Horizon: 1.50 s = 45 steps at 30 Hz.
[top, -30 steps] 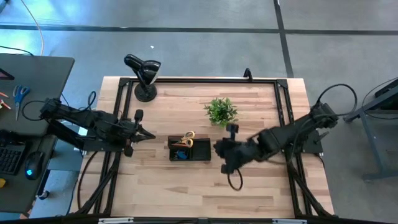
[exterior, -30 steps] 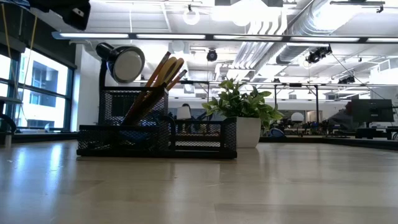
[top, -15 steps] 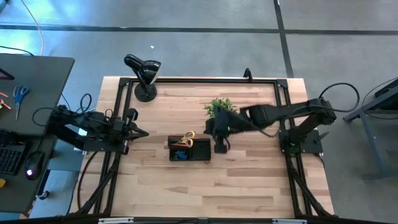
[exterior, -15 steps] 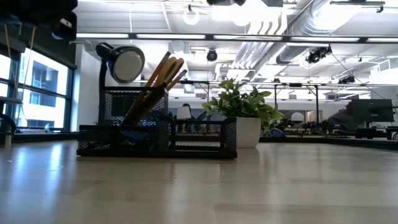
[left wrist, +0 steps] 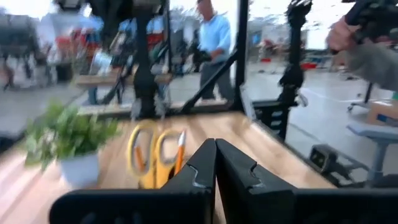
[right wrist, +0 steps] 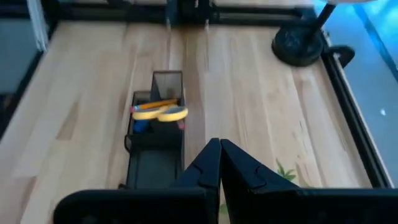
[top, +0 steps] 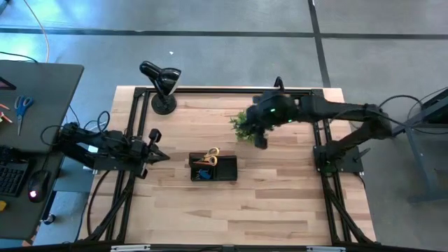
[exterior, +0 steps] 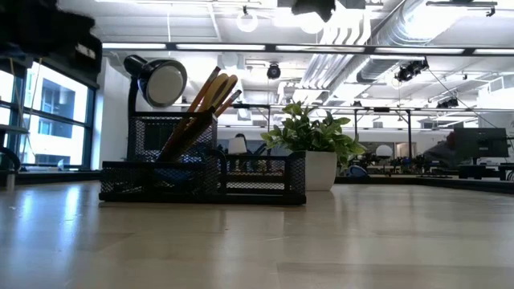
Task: Pick and place office supplies into organizer
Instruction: Return to Home Position
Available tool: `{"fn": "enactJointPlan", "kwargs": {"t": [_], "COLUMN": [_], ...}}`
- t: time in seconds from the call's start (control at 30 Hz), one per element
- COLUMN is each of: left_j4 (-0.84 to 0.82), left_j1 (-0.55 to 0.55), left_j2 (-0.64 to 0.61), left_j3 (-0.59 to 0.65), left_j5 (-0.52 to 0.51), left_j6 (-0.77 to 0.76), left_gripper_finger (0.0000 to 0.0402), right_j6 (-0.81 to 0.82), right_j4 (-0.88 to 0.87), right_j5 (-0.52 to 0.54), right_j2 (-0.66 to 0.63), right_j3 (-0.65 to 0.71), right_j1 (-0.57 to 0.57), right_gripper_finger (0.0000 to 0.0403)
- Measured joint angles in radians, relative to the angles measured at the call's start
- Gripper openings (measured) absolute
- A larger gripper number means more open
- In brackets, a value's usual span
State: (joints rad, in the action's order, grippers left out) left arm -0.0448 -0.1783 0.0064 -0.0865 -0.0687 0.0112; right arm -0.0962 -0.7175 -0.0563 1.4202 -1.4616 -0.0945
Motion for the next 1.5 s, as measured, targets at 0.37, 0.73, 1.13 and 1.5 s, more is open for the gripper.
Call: {"fn": "enactJointPlan", "kwargs": {"t": [0.37, 0.73, 1.13, 1.5], "left_j4": [-0.003, 0.105, 0.087, 0.068], "left_j1": [0.262, 0.492, 0.498, 0.499], "left_j2": [-0.001, 0.032, 0.132, 0.069], "left_j3": [0.013, 0.078, 0.077, 0.068], "left_j5": [0.197, 0.452, 0.258, 0.3], "left_j6": [-0.066, -0.133, -0.136, -0.094], "left_gripper_finger": [0.0, 0.0, 0.0, 0.0], "right_j6": [0.066, 0.149, 0.219, 0.143], "right_j4": [0.616, 1.053, 0.908, 0.929], "right_j5": [-0.121, -0.19, -0.05, 0.259], "right_j2": [-0.526, -0.965, -1.081, -1.118], "right_j3": [0.798, 1.333, 1.452, 1.452], "right_j1": [-0.212, -0.337, -0.14, 0.116], "right_gripper_finger": [0.0, 0.0, 0.0, 0.0]}}
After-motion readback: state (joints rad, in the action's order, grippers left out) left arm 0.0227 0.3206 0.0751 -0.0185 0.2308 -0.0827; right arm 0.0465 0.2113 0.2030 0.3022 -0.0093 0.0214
